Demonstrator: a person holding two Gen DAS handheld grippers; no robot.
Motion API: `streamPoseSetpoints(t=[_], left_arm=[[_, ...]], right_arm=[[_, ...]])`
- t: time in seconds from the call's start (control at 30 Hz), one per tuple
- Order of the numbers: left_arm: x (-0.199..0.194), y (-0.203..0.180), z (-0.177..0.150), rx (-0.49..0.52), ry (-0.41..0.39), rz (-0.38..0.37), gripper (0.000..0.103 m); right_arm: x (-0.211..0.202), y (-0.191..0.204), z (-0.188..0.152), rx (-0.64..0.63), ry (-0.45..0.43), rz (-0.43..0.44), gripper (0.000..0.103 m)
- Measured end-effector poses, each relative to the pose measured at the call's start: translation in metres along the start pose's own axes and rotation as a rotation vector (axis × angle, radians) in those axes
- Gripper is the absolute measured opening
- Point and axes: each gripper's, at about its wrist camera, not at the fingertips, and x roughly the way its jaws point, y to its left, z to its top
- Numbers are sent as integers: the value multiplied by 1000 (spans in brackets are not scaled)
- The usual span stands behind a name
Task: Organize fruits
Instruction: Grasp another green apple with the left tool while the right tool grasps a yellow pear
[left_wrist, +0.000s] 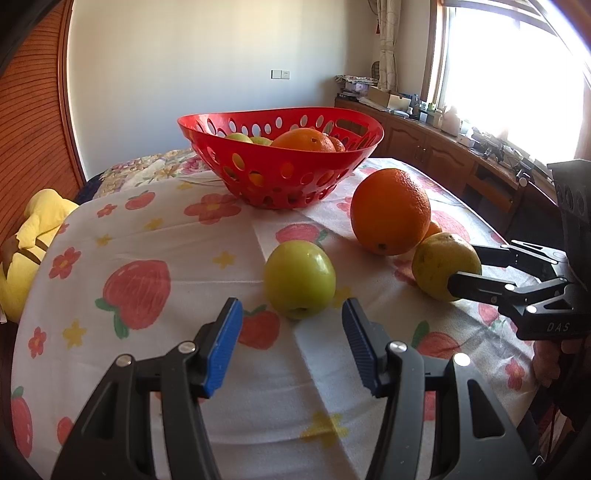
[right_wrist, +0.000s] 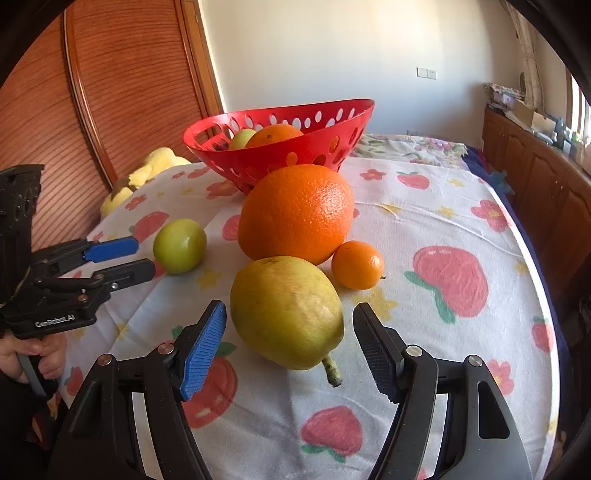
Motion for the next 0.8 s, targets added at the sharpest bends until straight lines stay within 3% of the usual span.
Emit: streamPoseSetpoints(t=[0.37,0.8], left_arm=[[2,0,0,13,4,6,56],[21,-4,24,11,65,1,56]], right_arm=[[10,8,-5,-29,14,-50,73],[14,4,-6,-9,27,-29,73]])
